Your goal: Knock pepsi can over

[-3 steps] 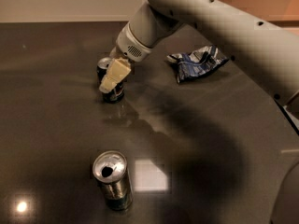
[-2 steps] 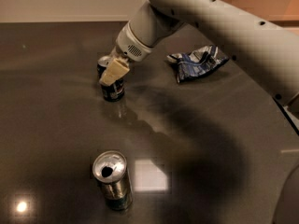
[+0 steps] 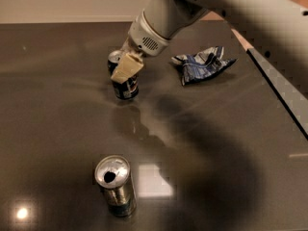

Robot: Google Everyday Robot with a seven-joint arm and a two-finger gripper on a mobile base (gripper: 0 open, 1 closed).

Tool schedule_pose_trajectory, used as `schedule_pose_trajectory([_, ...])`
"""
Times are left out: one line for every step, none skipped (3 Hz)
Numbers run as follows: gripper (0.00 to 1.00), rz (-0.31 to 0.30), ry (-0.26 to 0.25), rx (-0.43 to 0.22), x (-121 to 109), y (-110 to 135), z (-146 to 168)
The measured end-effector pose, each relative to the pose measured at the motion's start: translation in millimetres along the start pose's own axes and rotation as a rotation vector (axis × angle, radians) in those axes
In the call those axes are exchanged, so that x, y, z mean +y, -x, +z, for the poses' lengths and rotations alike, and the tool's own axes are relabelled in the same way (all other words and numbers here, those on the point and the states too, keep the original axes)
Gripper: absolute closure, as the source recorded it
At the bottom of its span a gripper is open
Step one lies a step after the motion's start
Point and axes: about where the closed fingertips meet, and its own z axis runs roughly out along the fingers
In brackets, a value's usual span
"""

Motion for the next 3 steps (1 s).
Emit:
schedule_pose_trajectory([1.00,0.004,-0.025,0.137,5.0,-20.3,-27.8])
schedule_pose_trajectory([1.00,0.007,-0.028,0.305,10.7,-53.6,-49.2])
schedule_pose_trajectory([1.00,-0.010,-0.018,0.443,21.2,-78.9,-62.1])
